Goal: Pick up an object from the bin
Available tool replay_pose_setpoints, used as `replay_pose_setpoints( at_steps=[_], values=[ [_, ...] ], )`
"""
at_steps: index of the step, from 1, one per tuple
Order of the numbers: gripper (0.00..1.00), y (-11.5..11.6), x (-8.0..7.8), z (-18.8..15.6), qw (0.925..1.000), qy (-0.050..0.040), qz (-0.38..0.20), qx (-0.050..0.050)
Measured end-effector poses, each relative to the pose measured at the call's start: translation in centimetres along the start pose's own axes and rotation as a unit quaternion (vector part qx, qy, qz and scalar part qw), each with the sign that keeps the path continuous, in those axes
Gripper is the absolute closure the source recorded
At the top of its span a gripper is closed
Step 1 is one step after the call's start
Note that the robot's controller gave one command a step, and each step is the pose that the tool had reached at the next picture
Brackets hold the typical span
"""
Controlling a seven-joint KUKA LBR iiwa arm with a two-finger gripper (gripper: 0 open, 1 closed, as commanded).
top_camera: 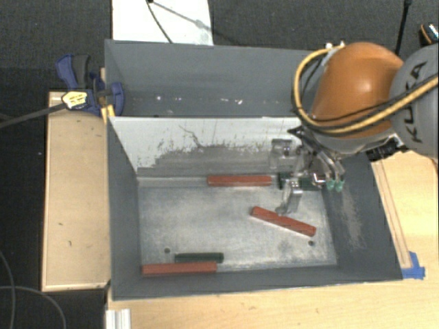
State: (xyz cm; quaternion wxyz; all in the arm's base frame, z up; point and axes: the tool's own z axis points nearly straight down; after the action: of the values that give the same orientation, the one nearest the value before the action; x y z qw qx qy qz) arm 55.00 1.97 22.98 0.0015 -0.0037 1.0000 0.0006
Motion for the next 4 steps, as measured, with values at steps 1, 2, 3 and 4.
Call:
replay_pose_setpoints(
  at_steps=[1, 2, 3, 4],
  values=[
    [0.0, -2.4, -1.0, 15.4, 0.9935, 0.0038, 0.114, 0.001],
    [1.0, -2.3, -1.2, 15.0, 0.9936, 0.0005, 0.113, 0.0],
    [0.0, -2.3, -1.2, 15.0, 0.9936, 0.0005, 0.113, 0.0],
    [0.0, -8.4, -1.9, 16.0, 0.9928, -0.001, 0.12, 0.002]
  ],
)
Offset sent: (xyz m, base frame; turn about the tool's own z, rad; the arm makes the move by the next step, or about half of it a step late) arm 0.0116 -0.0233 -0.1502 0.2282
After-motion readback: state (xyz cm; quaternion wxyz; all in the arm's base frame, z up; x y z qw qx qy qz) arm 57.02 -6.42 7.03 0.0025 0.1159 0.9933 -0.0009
